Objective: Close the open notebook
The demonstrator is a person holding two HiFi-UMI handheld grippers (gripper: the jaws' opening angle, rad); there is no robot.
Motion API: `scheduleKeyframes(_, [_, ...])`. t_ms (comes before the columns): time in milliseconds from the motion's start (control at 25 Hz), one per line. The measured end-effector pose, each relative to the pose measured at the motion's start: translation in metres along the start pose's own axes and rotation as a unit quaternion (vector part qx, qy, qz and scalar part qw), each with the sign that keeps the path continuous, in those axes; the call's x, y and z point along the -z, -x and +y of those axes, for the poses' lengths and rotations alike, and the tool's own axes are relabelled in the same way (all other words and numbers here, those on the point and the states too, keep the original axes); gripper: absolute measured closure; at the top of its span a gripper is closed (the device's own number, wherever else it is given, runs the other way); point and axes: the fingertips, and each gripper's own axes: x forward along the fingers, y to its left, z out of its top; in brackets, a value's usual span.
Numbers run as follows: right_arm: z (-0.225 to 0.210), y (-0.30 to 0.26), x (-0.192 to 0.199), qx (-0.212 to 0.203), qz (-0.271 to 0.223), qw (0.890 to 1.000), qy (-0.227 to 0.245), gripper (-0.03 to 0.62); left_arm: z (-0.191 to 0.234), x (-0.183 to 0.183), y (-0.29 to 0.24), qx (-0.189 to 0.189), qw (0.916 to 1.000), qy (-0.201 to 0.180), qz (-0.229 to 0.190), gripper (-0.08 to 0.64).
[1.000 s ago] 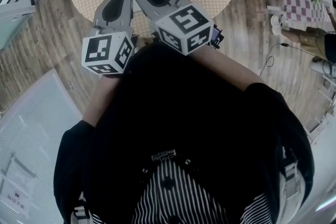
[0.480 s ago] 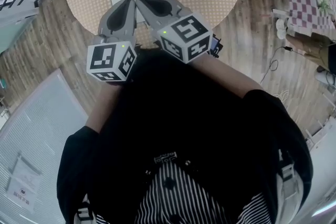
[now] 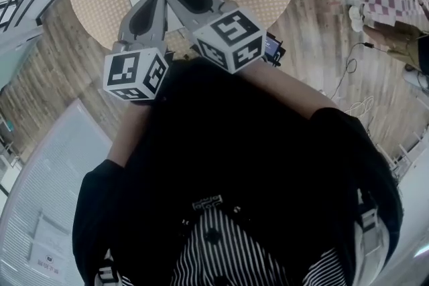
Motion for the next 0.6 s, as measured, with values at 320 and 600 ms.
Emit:
scheduleKeyframes(320, [-0.014,-0.002,-0.006,0.028,-0.002,1.0,-0.004,0.591,0.001,-0.004,-0.015,0.028,0.9995,0.017,0.001,0.56])
scheduleKeyframes(600, [-0.017,-0.008,0.011,0.031,0.012,0.999,-0.028,0.591,0.008,0.014,-0.02,0.038,0.9978,0.051,0.016,0.56])
